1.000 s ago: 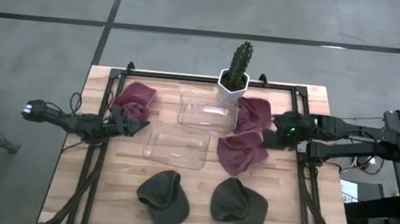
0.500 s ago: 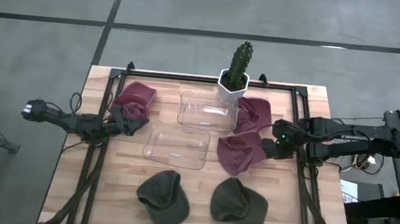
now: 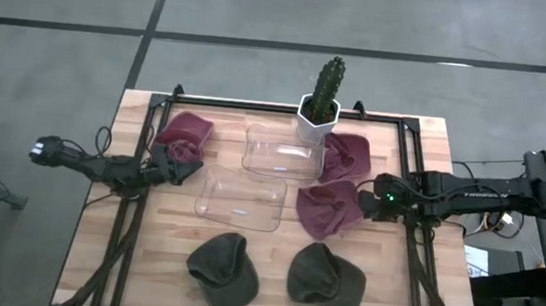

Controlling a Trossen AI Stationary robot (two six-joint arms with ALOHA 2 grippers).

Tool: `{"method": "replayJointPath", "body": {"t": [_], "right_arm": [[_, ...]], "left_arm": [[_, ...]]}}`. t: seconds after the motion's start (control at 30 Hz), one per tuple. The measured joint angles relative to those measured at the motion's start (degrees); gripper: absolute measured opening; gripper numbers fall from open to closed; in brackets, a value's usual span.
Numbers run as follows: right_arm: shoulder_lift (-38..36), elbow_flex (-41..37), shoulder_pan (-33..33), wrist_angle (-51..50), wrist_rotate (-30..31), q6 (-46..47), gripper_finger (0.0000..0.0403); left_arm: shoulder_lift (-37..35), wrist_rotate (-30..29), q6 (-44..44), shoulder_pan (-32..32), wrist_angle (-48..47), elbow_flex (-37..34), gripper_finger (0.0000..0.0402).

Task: Pick & Place hat
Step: Put the bottom red cap into the top transparent bin

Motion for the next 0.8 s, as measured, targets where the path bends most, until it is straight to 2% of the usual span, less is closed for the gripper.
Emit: {"method": "replayJointPath", "body": {"t": [0.13,0.33,0.57,0.7,0.8], "right_arm": [[-0.2,-2.3,0.1,1.8,0.5,3.2,0.0137],[-0.2,-6.2,0.5,12.9,0.4,8.7,0.0140],[0.0,-8.6,0.5,14.4,2.8,10.2,0.0134],[-0.1,-10.2,0.5,16.2,5.5,11.0,0.0114],[-0.1,-10.6,0.5,17.1,7.4,10.9,0.0079]], "left_arm": [[0.0,-0.3,-0.3,0.0,0.4,0.0,0.0044],[-0.1,-0.6,0.4,0.0,0.4,0.3,0.0044],[-0.1,-0.6,0.7,0.0,0.3,0.6,0.0044],[-0.1,-0.6,0.3,0.0,0.3,0.5,0.0044],[-0.1,-0.6,0.2,0.0,0.4,0.5,0.0044]]}}
